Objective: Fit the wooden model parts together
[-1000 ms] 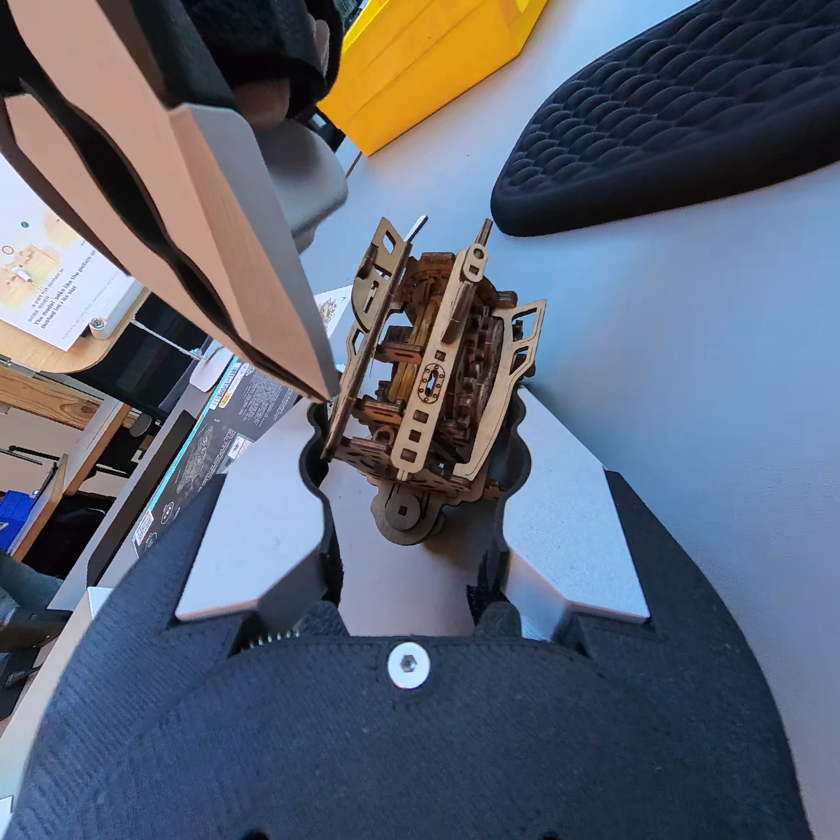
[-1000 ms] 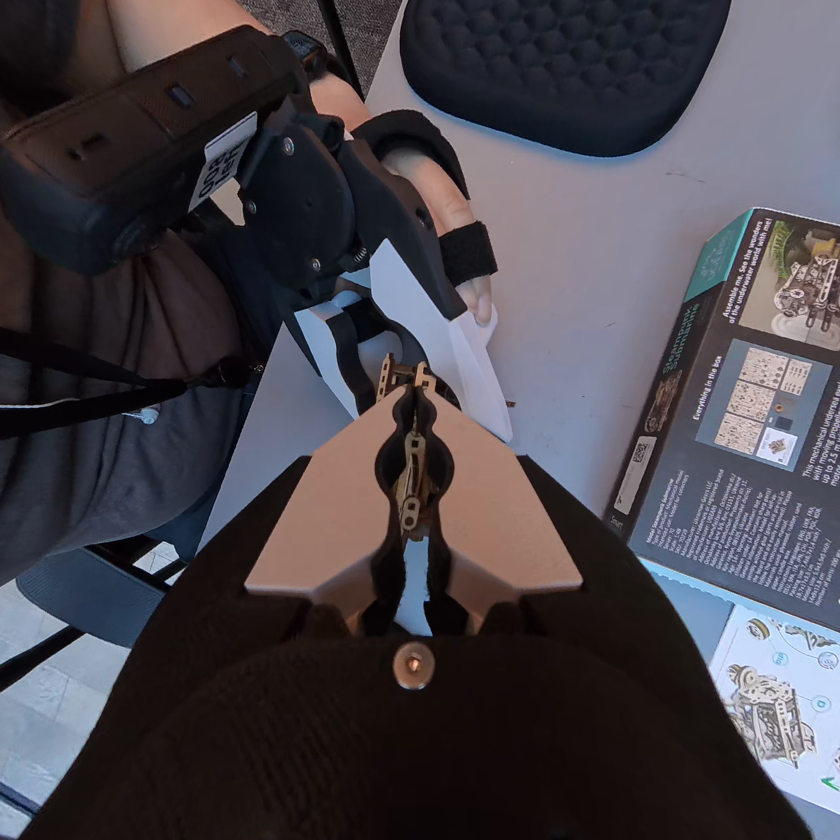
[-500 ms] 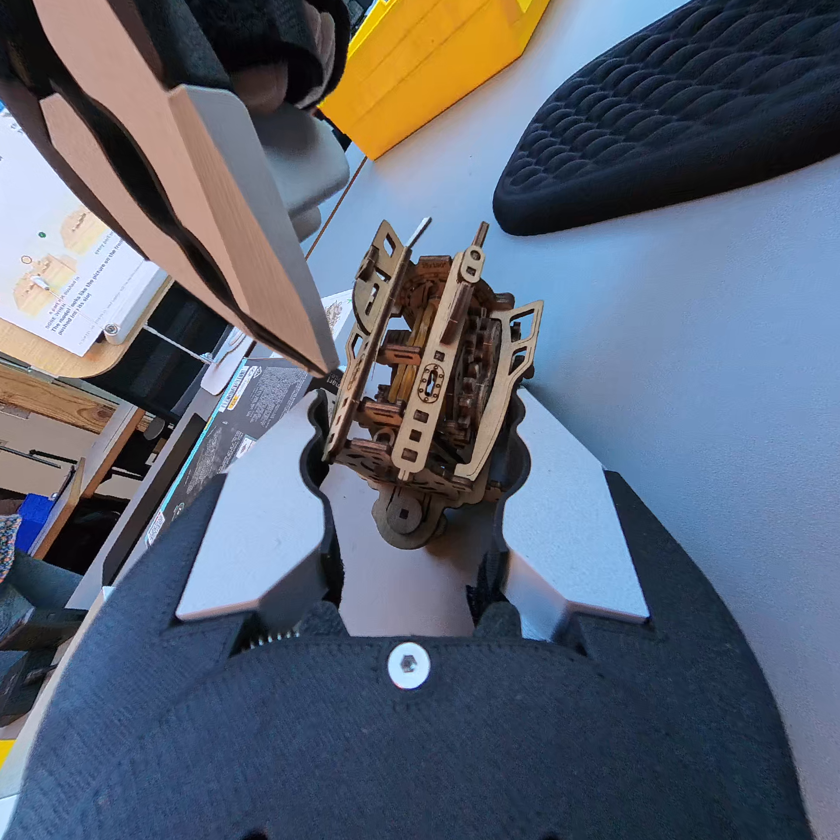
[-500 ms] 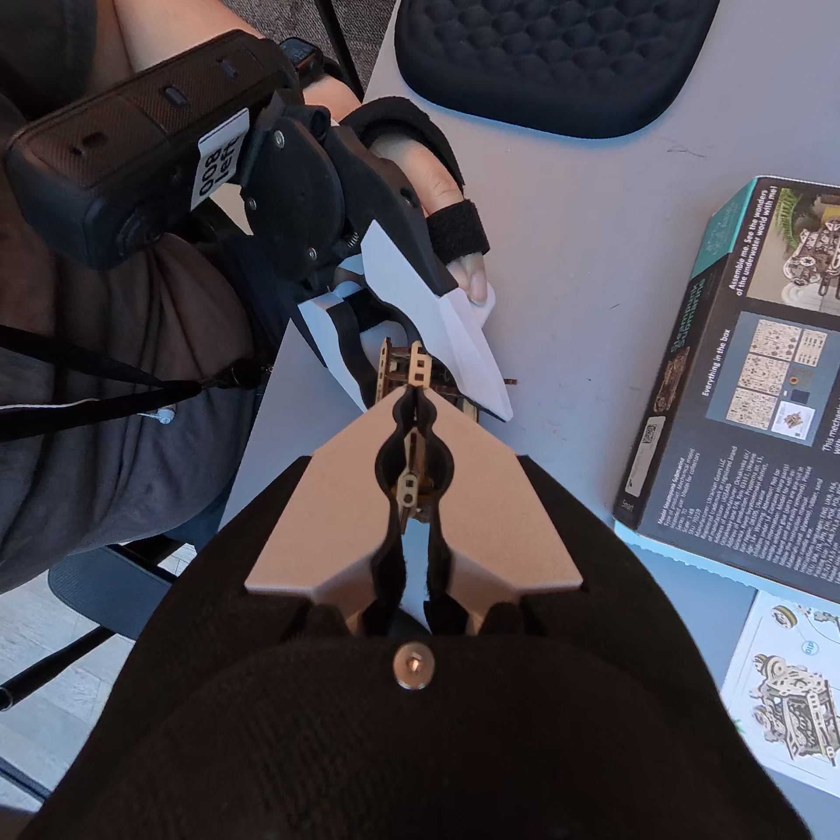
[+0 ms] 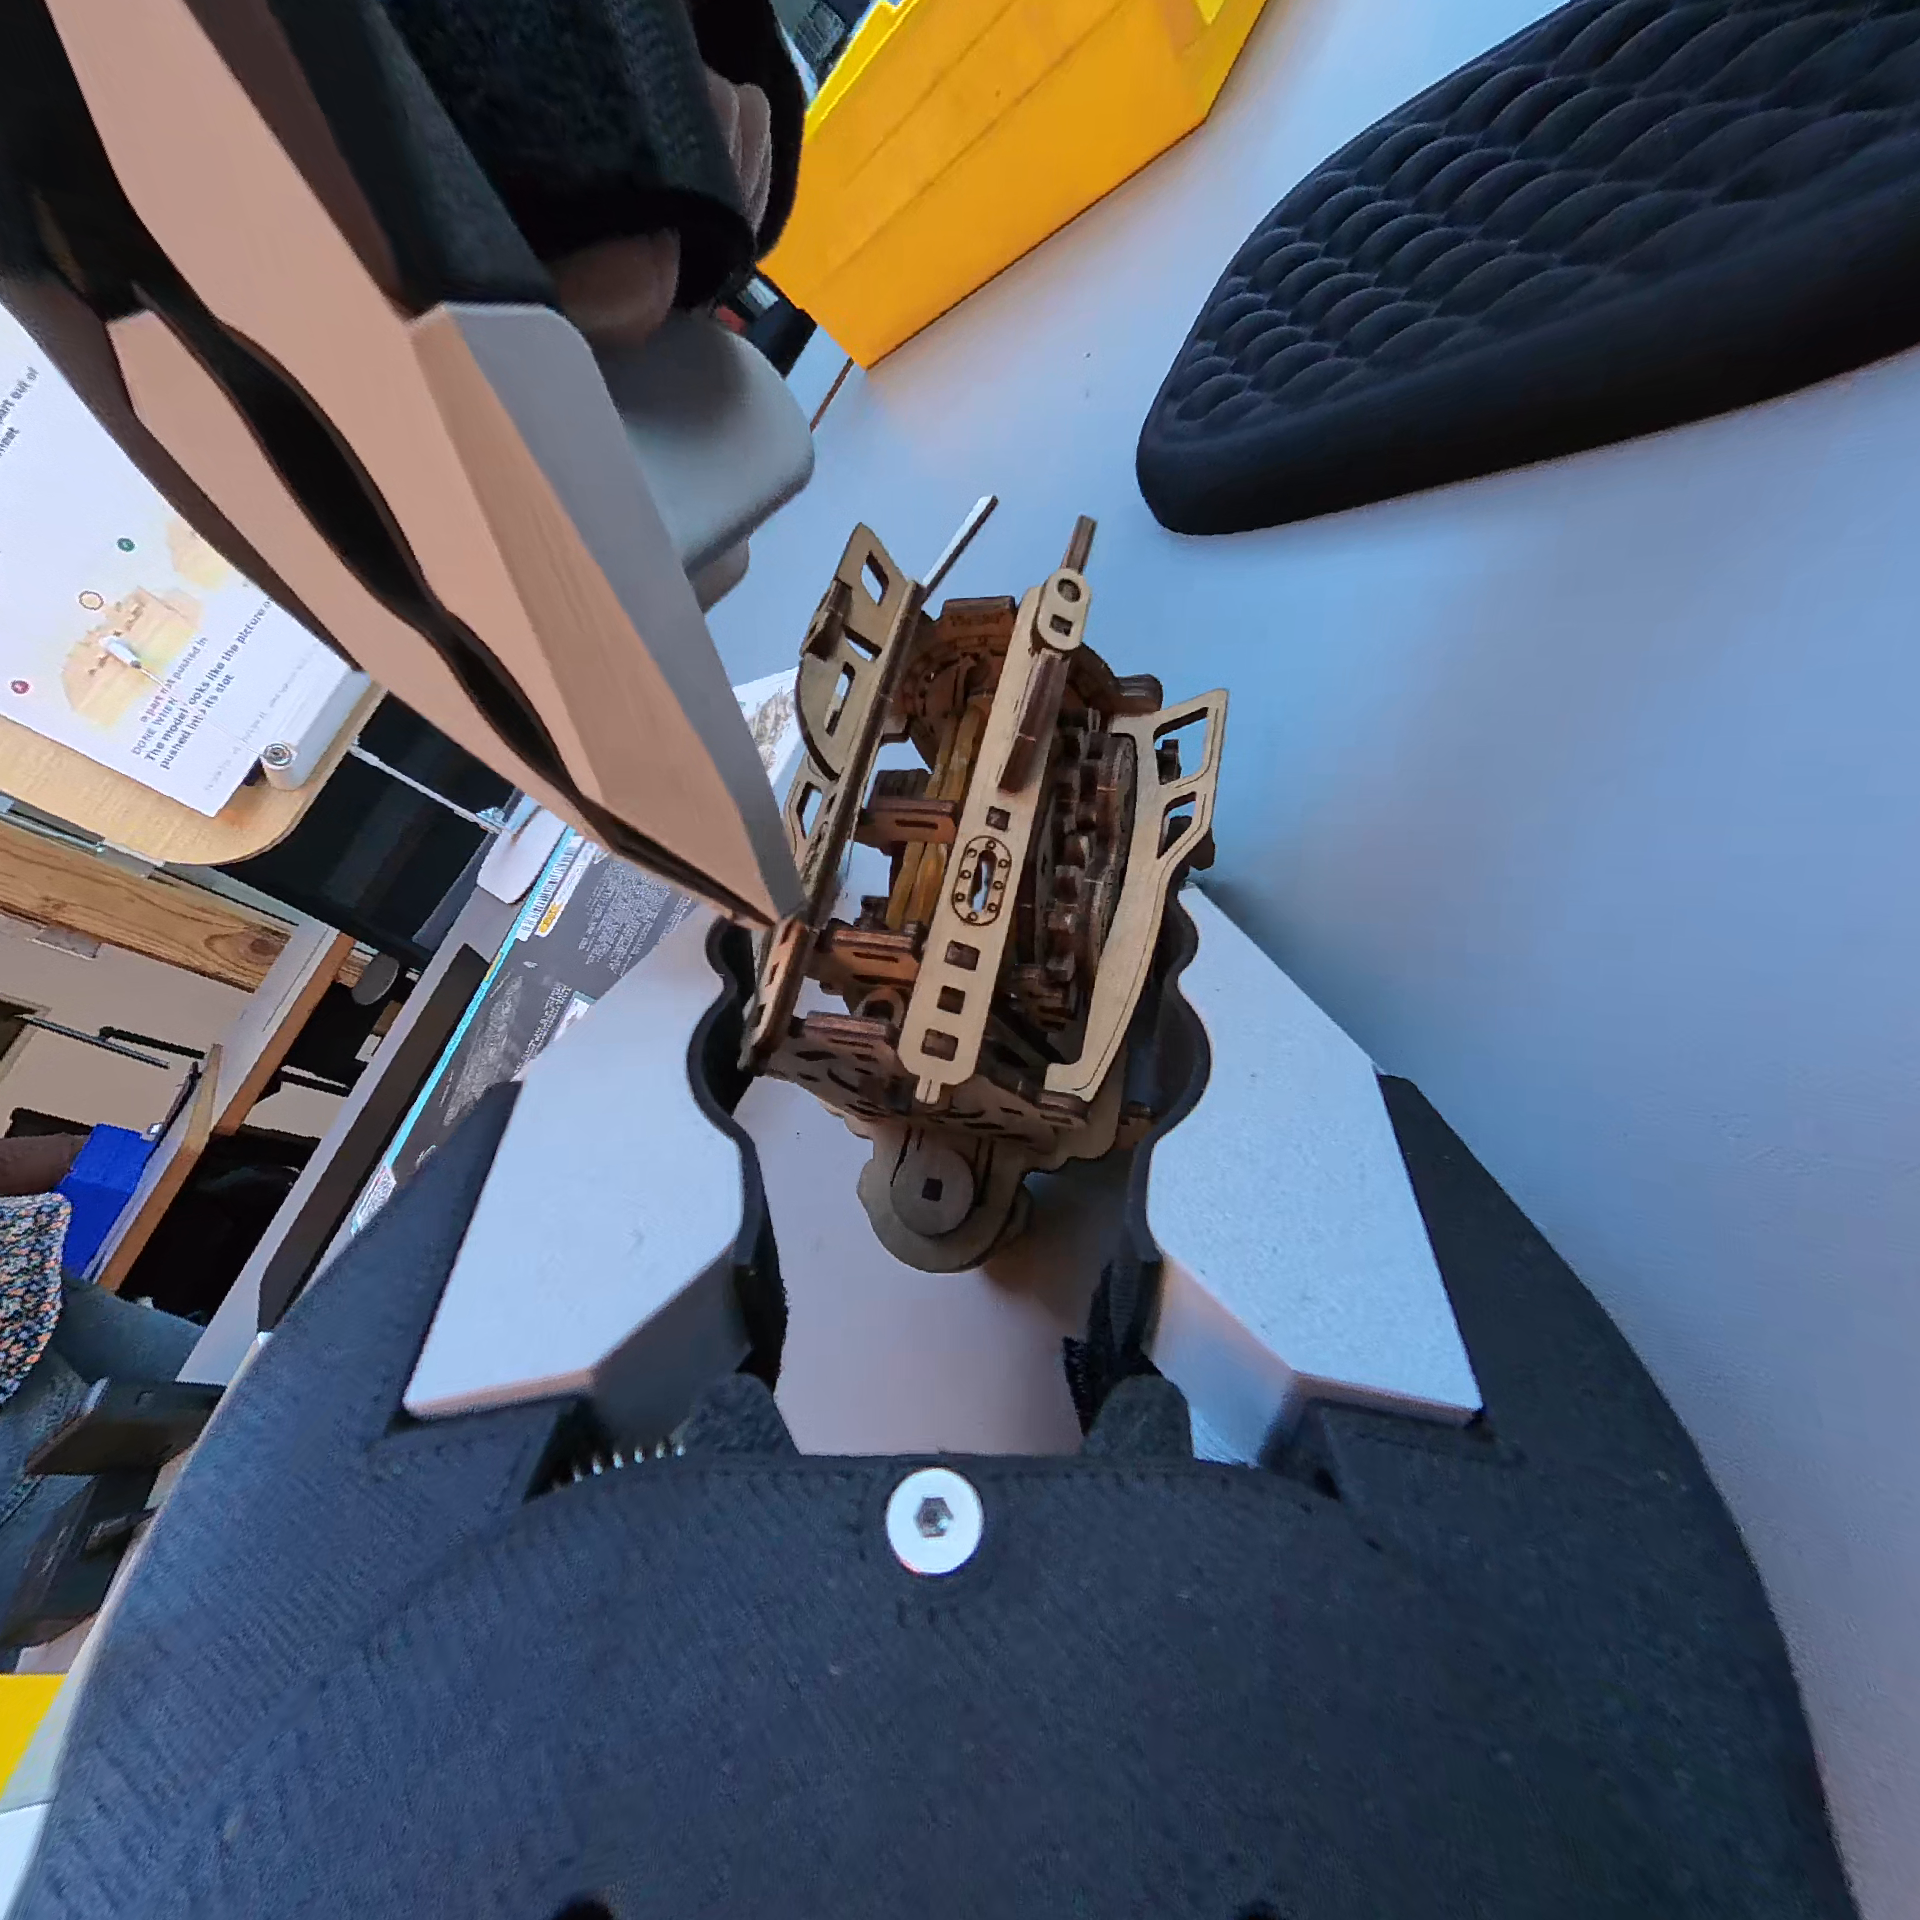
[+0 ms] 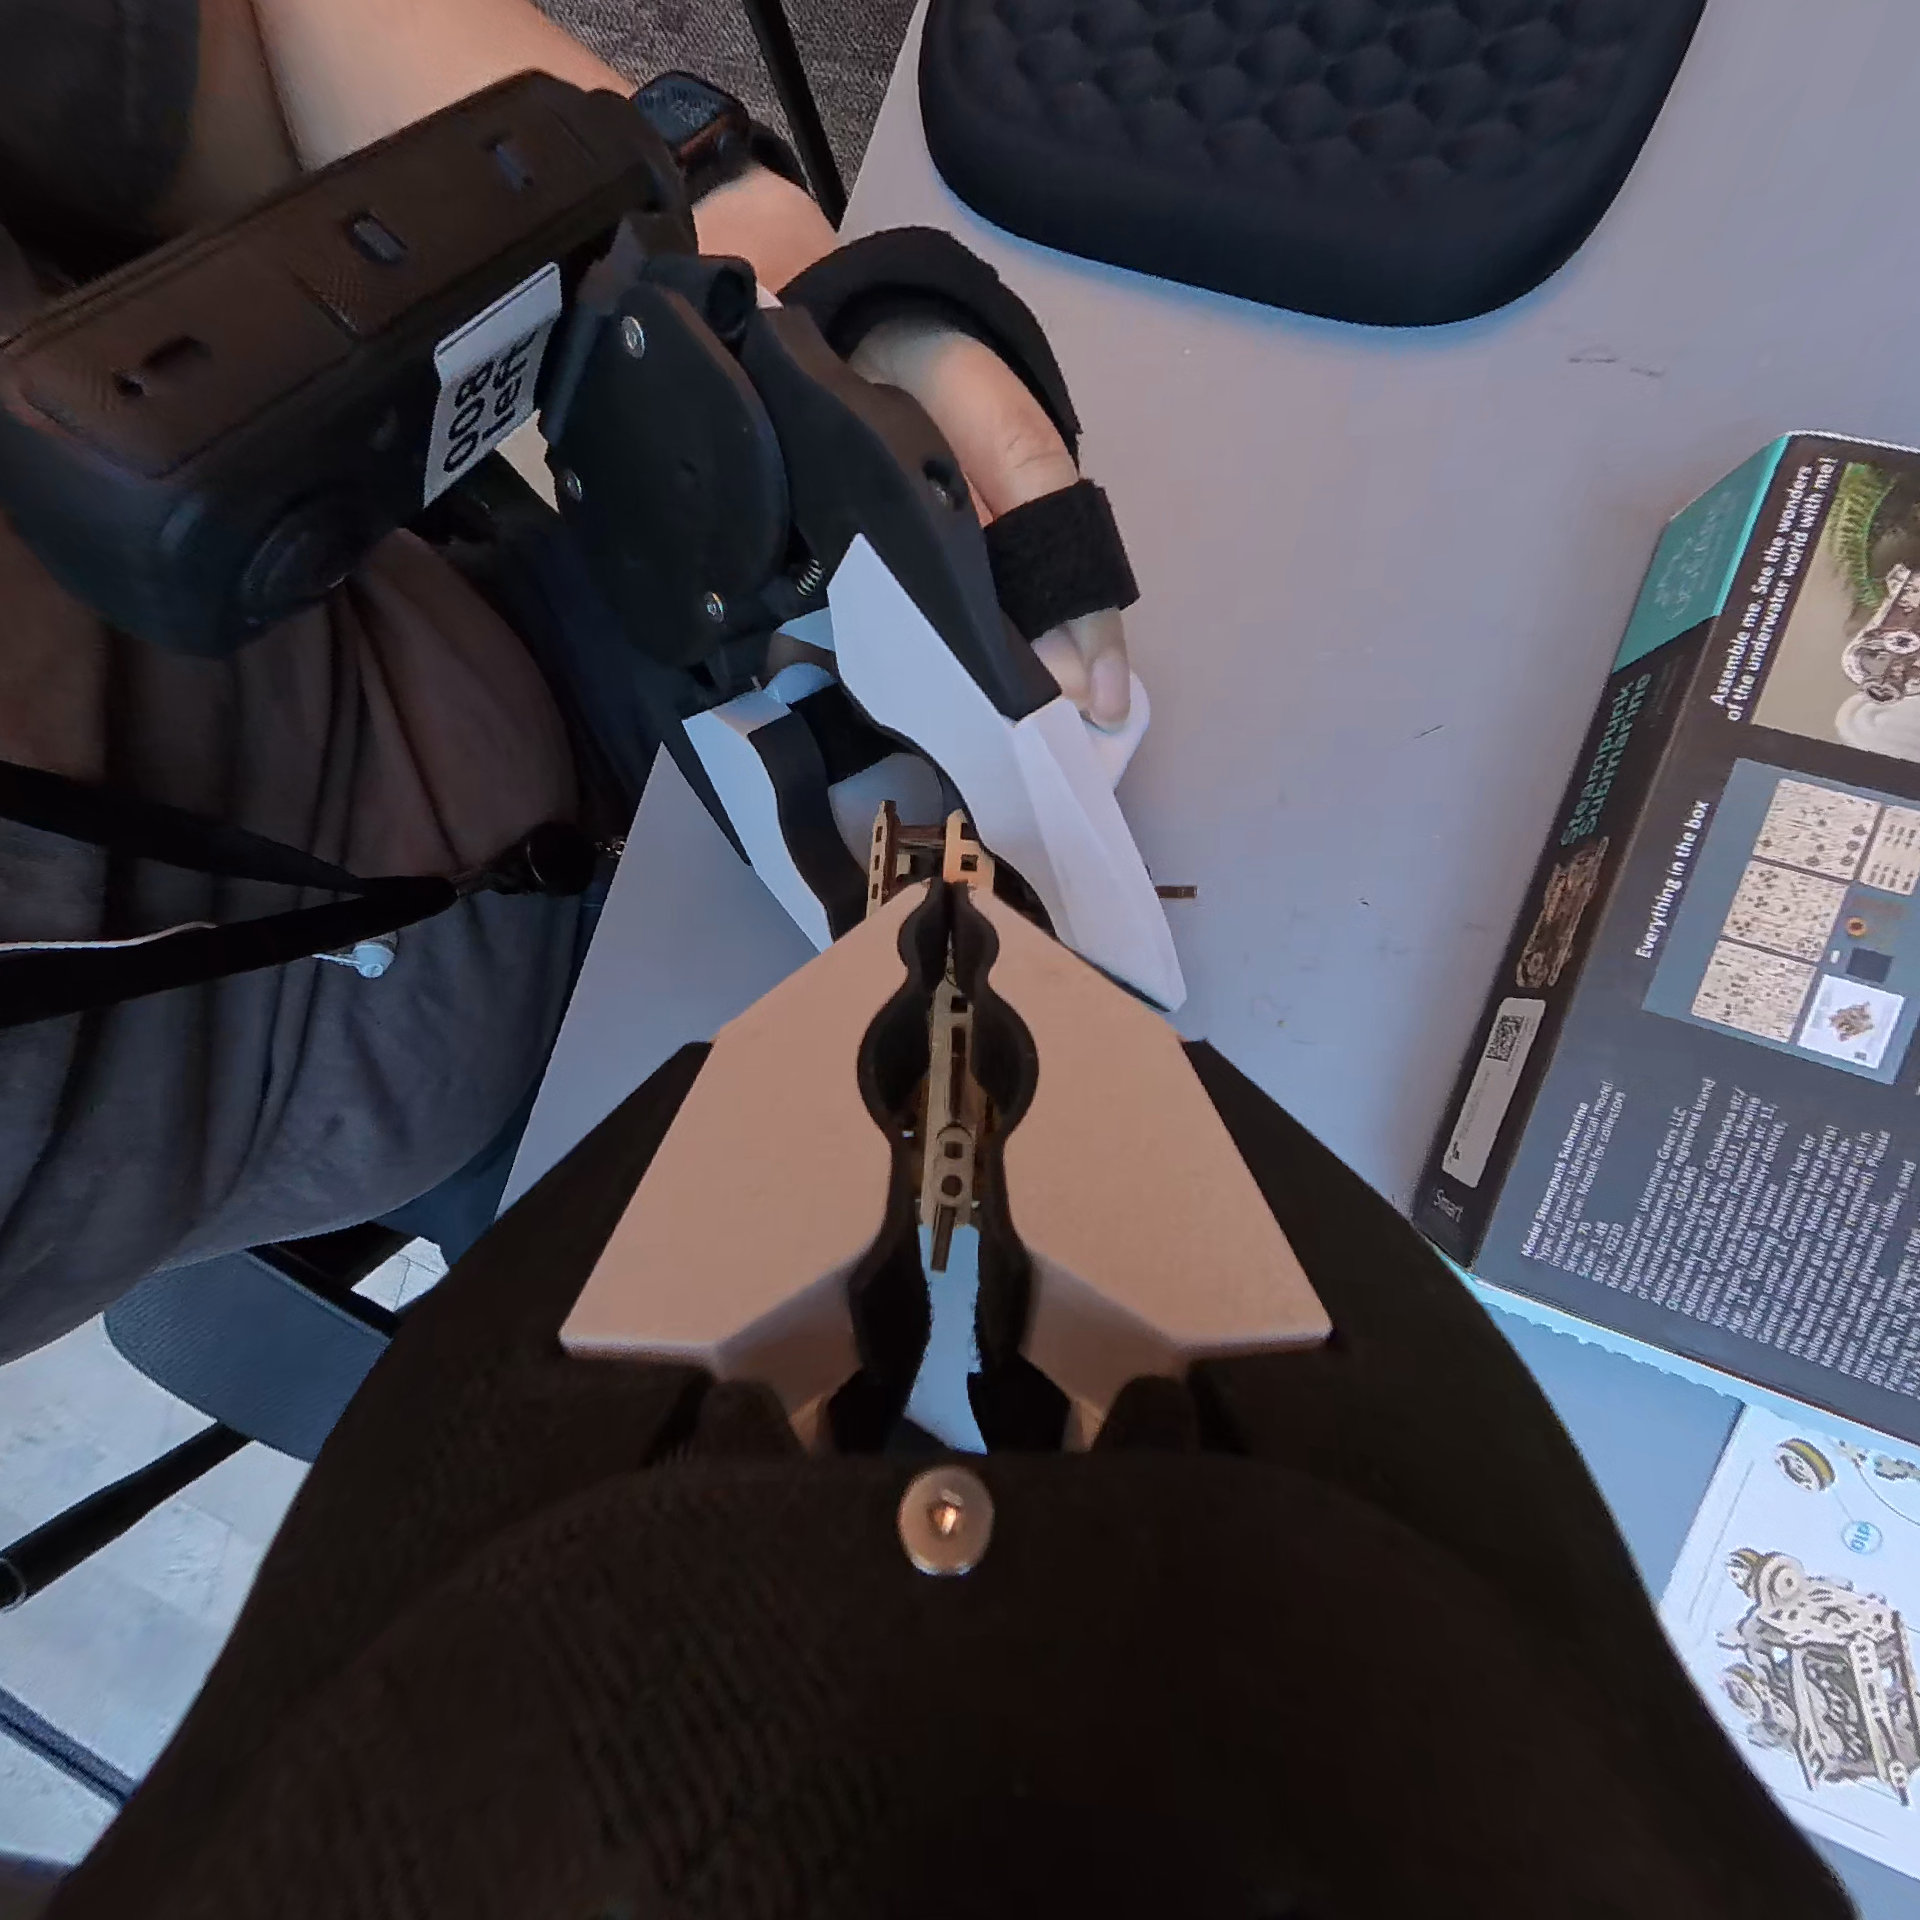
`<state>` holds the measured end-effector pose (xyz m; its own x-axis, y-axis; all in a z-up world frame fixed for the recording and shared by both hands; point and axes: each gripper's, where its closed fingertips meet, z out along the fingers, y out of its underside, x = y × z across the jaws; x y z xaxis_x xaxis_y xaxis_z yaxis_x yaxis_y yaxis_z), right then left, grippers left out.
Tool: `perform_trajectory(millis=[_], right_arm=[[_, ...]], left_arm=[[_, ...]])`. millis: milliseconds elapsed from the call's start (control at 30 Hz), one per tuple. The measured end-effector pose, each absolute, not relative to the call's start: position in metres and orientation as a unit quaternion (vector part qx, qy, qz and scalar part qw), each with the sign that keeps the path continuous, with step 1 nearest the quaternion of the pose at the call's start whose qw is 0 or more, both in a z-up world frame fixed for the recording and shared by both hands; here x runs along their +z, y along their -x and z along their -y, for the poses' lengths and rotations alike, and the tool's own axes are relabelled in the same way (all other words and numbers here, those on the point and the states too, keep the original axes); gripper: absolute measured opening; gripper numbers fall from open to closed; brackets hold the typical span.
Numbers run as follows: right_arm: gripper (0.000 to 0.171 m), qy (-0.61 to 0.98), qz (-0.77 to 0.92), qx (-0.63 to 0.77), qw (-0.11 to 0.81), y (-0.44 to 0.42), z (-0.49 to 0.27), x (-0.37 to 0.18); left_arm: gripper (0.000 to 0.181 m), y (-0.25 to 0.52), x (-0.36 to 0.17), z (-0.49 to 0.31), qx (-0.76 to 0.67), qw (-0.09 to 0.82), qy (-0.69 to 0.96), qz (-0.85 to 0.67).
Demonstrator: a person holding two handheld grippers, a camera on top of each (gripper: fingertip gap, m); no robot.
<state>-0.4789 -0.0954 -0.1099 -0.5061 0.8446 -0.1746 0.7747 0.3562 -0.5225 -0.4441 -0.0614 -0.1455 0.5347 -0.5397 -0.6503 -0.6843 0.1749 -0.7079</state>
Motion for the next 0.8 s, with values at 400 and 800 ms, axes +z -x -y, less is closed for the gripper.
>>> perform_trajectory(millis=[400,800], right_arm=[[0.0,0.505,0.812,0.284,0.068,0.479,0.086,-0.107],[0.0,0.513,0.815,0.261,0.068,0.471,0.076,-0.109]], left_arm=[[0.073,0.446,-0.142,0.061,0.054,0.608,0.639,-0.468],[0.072,0.447,-0.142,0.061,0.056,0.609,0.638,-0.468]])
